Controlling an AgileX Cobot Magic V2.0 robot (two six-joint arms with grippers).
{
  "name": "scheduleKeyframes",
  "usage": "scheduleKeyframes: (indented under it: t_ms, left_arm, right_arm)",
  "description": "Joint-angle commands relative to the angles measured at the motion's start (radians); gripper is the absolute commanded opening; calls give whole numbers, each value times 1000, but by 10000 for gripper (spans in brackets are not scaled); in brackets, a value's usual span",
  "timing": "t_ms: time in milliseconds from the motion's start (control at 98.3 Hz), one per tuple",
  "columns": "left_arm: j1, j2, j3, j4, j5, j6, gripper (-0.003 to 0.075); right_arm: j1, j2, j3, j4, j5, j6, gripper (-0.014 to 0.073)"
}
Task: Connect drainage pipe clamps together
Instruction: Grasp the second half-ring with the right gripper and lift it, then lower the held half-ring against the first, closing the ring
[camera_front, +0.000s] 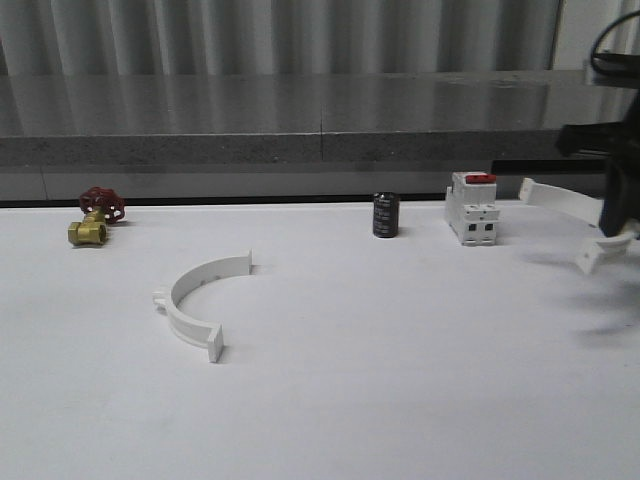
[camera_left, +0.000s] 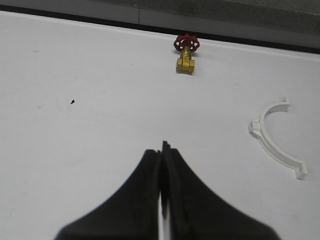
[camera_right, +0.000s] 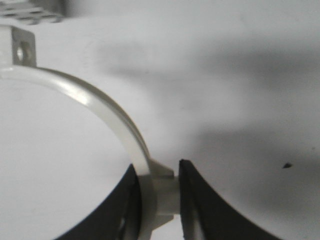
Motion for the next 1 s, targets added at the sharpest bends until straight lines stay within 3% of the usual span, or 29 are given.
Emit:
scheduleKeyframes:
  t_ms: [0, 183, 376, 661, 987]
  left_arm:
    - [0, 6, -25, 3, -70, 0, -21]
    - [0, 6, -25, 3, -70, 0, -20]
    - [0, 6, -25, 3, -70, 0, -20]
    - [0, 6, -25, 3, -70, 0, -21]
    - [0, 6, -25, 3, -70, 0, -21]
  right_arm:
    - [109, -66, -44, -138, 13, 190, -41]
    - [326, -44, -114, -314, 71, 504, -41]
    - [462, 40, -196, -321, 69, 648, -41]
    - [579, 202, -351, -321, 104, 722, -41]
    - [631, 317, -485, -322, 150, 738, -41]
